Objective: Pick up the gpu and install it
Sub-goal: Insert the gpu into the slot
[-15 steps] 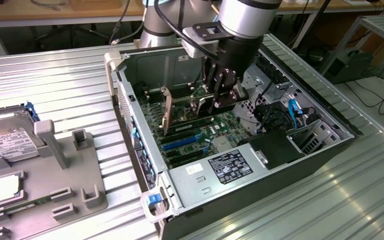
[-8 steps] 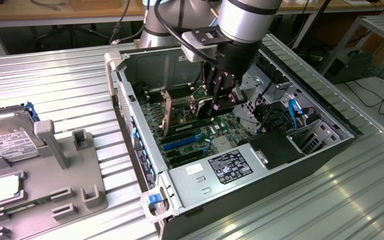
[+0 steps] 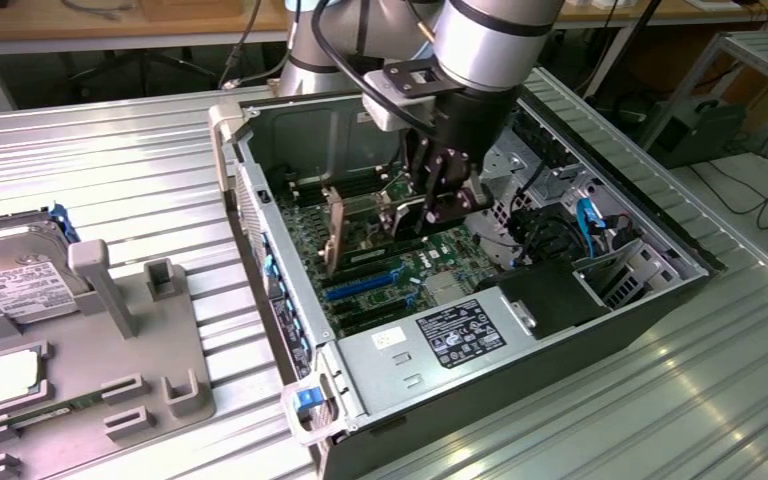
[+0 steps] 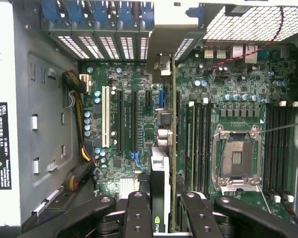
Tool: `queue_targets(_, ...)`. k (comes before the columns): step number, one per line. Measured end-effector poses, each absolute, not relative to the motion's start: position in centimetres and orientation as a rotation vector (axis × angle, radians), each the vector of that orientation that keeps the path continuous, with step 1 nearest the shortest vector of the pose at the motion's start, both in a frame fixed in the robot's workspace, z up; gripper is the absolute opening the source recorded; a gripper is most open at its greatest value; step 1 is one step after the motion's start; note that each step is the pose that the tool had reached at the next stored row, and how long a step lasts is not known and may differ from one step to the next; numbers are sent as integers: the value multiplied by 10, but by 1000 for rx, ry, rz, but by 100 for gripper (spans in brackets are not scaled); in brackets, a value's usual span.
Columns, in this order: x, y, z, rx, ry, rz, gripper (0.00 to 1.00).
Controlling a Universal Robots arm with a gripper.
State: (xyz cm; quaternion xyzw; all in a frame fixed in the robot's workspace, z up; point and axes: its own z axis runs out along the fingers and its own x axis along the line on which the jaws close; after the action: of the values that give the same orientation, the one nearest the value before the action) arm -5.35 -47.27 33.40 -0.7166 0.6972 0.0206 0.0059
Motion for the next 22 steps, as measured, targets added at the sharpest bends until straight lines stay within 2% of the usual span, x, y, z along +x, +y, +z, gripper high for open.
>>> queue_targets(22, -53, -473, 318, -2270, 2152, 66, 28)
